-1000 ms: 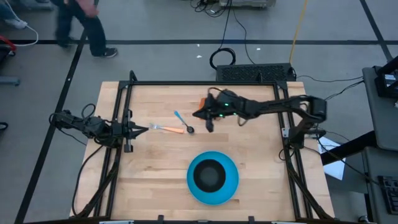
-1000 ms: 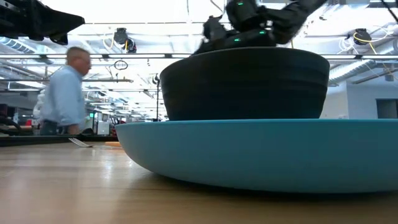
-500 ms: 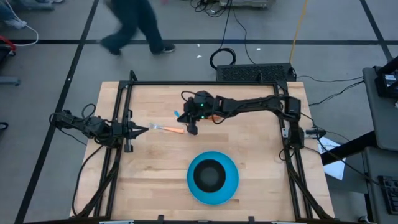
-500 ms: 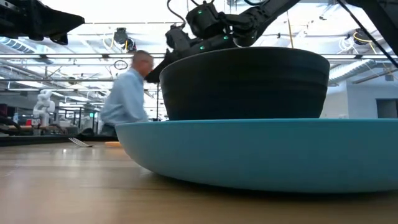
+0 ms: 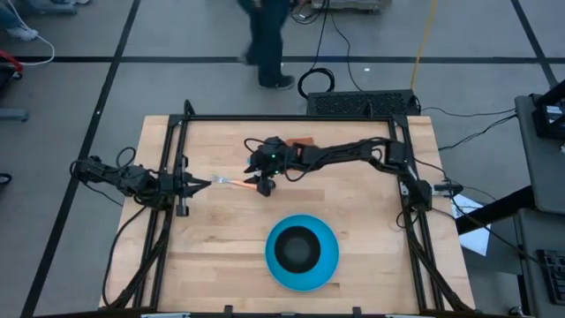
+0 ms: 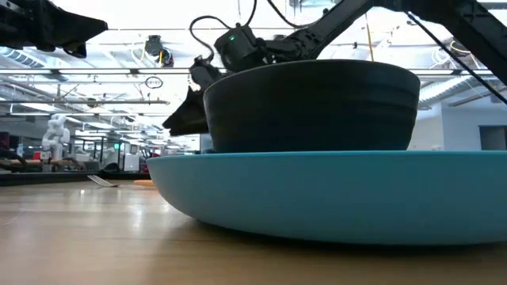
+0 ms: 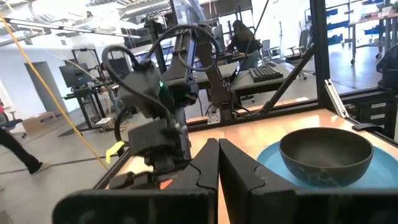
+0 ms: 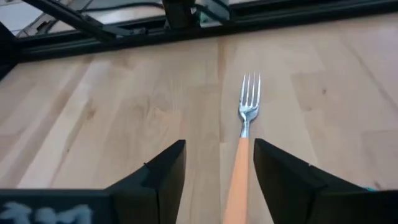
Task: Set table place
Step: Put the orange fork on the left side of the blue plate
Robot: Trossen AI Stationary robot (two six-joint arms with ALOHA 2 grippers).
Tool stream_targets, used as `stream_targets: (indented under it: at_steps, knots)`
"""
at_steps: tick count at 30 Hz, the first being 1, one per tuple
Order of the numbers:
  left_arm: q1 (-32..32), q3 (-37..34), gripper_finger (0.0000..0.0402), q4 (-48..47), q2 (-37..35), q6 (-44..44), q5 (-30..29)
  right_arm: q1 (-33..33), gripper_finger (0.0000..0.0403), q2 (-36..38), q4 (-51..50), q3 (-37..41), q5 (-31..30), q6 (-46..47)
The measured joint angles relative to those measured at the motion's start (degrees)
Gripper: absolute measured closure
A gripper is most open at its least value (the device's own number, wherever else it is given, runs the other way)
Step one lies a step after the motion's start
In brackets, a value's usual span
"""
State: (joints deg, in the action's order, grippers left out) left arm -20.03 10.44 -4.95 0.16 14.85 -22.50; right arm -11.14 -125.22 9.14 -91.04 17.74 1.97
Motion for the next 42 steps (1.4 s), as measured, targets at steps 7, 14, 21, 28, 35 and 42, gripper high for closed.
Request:
stream_targets:
  at_steps: [7, 14, 21, 28, 35, 42]
  knots:
    - [0.02, 0.00, 0.0385, -0.10, 0.00, -0.14, 0.02, 0.00, 0.0218, -3.18, -0.10, -1.43, -0.07, 2.99]
    - [0.00, 0.00, 0.0385, -0.14, 0.00, -0.13, 0.04, 0.00, 0.0218, -4.19, -1.18, -1.41, -2.26, 5.47]
    - [0.02, 0.00, 0.0385, -0.15, 0.00, -0.17, 0.07, 0.02, 0.0218, -4.14, -2.38, -1.41, -7.42, 7.85]
    - [0.01, 0.00, 0.0385, -0.15, 0.00, -0.16, 0.09, 1.00, 0.0218, -4.14, -3.80, -1.41, -10.34, 6.18]
    - [0.00, 0.00, 0.0385, -0.15, -0.01, -0.32, 0.09, 2.21, 0.0218, -4.47, -3.43, -1.39, -10.49, 2.73]
    - [0.00, 0.00, 0.0385, -0.27, -0.02, -0.24, 0.16, 2.37, 0.0218, -6.87, -1.66, -1.31, -10.51, 0.33]
